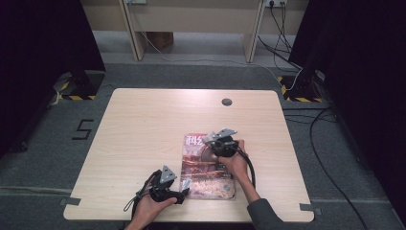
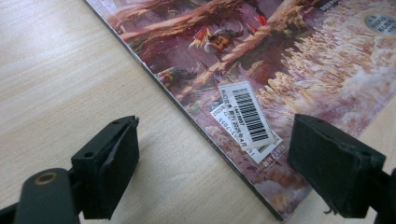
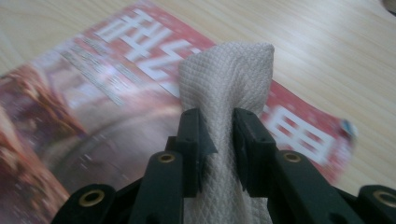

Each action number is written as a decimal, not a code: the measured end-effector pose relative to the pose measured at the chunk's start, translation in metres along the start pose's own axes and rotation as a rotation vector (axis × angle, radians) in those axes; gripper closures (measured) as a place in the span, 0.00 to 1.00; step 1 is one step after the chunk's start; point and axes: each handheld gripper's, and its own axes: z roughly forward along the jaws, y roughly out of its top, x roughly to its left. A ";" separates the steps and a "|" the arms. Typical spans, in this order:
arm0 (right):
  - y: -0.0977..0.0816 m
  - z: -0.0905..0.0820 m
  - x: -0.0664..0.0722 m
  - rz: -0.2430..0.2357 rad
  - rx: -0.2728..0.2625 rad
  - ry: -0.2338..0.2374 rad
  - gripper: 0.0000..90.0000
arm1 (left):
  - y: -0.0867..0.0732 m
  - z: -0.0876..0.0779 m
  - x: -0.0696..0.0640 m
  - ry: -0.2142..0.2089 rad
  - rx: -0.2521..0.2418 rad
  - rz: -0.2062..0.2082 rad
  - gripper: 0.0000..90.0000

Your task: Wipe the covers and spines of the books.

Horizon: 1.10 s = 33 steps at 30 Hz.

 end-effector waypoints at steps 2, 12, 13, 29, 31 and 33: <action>-0.005 -0.005 -0.006 -0.007 0.009 -0.029 0.81 | 0.000 0.000 0.000 -0.003 -0.002 -0.002 0.17; -0.009 -0.011 0.031 -0.059 -0.011 0.036 0.82 | 0.000 -0.001 -0.002 -0.001 -0.009 0.013 0.20; -0.009 -0.011 0.039 -0.078 -0.017 0.051 0.82 | 0.000 -0.001 -0.001 -0.002 -0.007 0.012 0.20; -0.027 -0.036 0.109 -0.175 -0.026 0.243 0.80 | -0.002 -0.006 0.000 -0.019 0.014 0.010 0.21; -0.029 -0.038 0.112 -0.182 -0.027 0.249 0.80 | -0.002 -0.006 0.001 -0.020 0.017 0.011 0.20; -0.029 -0.039 0.111 -0.181 -0.023 0.252 0.81 | -0.003 -0.006 0.000 -0.020 0.011 0.003 0.21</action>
